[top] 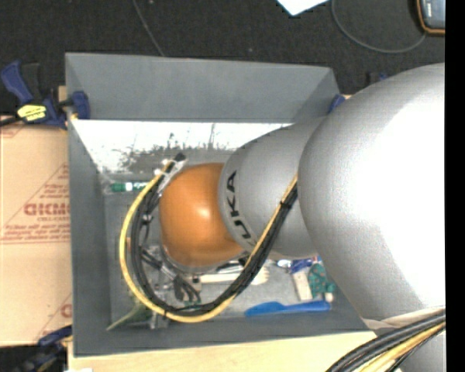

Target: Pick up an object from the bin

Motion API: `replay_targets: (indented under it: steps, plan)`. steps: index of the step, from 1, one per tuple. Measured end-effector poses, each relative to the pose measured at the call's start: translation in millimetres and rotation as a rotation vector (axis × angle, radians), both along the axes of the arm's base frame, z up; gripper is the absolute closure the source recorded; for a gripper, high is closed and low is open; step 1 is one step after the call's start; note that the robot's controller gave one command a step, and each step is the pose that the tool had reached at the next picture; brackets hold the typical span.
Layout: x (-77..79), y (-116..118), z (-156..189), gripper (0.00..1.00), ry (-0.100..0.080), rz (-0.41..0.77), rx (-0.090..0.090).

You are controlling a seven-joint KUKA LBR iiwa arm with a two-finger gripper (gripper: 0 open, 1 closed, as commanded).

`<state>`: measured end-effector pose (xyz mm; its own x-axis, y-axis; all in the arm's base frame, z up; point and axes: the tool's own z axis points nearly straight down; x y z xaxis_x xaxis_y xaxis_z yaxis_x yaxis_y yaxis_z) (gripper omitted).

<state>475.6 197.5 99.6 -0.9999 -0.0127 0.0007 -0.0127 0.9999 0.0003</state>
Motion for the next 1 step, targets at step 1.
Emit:
replay_targets:
  steps: [1]
  plan:
    - [4.6,11.8,-26.6,0.0,-0.032,0.242,0.008]
